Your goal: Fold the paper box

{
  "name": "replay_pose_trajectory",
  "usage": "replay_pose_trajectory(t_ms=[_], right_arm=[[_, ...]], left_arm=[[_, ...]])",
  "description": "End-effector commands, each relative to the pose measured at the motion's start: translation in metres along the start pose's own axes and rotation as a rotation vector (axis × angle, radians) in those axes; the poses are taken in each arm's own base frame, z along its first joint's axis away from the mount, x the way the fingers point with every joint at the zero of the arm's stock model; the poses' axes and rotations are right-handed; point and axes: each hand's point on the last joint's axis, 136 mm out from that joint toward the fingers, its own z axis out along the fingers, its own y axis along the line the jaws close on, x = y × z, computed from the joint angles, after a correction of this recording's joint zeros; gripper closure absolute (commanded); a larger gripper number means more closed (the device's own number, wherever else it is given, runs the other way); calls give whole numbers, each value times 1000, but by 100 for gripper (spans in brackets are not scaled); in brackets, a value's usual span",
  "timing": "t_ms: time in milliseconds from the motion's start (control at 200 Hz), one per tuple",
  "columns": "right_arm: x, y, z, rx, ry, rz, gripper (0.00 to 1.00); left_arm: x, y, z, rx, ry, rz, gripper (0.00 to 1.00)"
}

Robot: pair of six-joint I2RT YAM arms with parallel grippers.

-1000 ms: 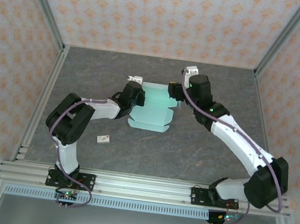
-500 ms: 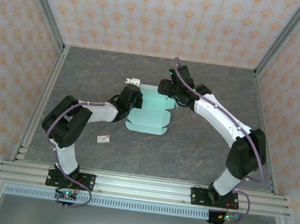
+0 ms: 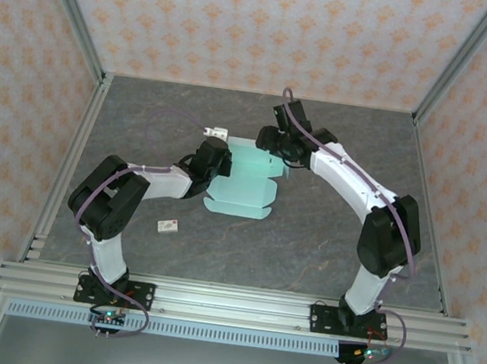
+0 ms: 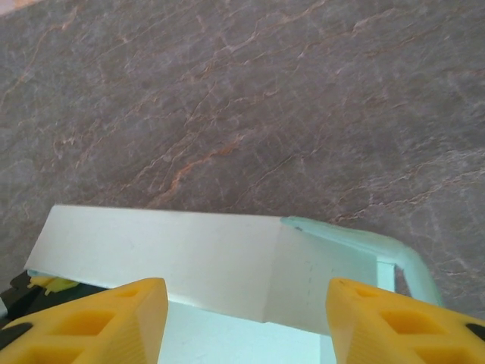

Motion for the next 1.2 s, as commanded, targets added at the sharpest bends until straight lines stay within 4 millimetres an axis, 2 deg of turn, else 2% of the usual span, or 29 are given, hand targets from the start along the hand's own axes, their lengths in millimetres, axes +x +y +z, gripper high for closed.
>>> replay_pose_trajectory(t_ms=[0,250,395,490,616,666,786,931,1056,1191], right_arm=[[11,6,16,-37,49,52,46],[10,14,27,-104,41,134,55],[5,13,31,-180,19,235,66],[0,10,30,-212,0,281,72],[-4,9,24,-216,-23,278,72],[-7,5,19,-198,-37,262,71],[-8,-12,4,-107,-74,194,53],[2,-29,-18,-39,-111,101,45],[27,-36,-33,-18,-111,25,41],[58,-35,-33,-31,-106,-41,40]], left_arm=[[-20,-3,-10,-3,-75,-14,100],[-18,-7,-10,4,-76,-10,100],[-17,-7,-10,8,-73,-8,100],[-16,-7,-10,7,-71,-7,100],[-15,-6,-10,1,-66,-5,100],[-15,-6,-10,0,-64,-4,100],[-15,-4,-12,-11,-59,-9,100],[-15,-1,-13,-24,-51,-12,100],[-15,-3,-14,-18,-40,-16,100],[-16,-6,-15,-2,-32,-21,100]])
